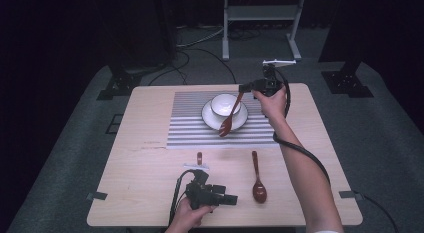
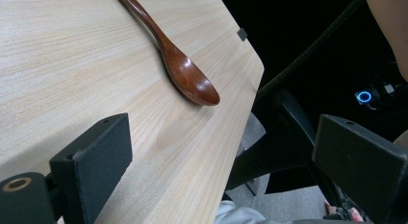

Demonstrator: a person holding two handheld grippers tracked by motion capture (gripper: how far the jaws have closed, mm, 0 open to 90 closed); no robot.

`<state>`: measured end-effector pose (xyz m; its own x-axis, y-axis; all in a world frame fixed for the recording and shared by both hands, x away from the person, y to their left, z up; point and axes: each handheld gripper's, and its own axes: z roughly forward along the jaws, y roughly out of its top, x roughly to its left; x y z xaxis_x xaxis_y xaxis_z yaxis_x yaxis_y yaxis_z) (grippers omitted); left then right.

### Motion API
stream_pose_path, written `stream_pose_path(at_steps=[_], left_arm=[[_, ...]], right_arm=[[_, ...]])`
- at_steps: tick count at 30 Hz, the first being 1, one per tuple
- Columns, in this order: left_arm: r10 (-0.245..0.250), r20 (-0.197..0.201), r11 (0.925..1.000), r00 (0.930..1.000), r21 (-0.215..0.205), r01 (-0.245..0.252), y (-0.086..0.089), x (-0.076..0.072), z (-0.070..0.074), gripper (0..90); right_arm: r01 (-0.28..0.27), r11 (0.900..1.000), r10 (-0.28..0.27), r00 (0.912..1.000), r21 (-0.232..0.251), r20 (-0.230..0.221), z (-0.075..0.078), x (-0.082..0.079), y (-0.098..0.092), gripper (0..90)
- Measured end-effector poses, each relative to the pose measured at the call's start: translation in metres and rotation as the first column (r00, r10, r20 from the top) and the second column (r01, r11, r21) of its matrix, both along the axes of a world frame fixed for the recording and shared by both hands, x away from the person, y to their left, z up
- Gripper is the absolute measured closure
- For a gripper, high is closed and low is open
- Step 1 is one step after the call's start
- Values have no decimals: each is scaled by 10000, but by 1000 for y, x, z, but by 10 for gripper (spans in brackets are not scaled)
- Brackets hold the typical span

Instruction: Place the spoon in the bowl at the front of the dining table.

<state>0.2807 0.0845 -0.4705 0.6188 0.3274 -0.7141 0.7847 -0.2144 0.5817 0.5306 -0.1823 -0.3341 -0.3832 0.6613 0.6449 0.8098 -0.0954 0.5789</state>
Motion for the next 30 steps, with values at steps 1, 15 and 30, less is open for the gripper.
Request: stream_pose_path(at_steps=[1, 15, 30], left_arm=[[14, -12, 10000, 10000, -8, -14, 0, 0, 0, 54], [105, -2, 9999, 9999, -39, -105, 3, 1, 0, 54], [85, 13, 9999, 10000, -60, -84, 5, 1, 1, 55]], right_arm=[[29, 10000, -29, 10000, -42, 21, -1, 1, 0, 834], [538, 9986, -538, 9985, -12, 39, -5, 12, 0, 834], [2000, 9795, -2006, 9793, 222, 280, 1, 18, -15, 834]])
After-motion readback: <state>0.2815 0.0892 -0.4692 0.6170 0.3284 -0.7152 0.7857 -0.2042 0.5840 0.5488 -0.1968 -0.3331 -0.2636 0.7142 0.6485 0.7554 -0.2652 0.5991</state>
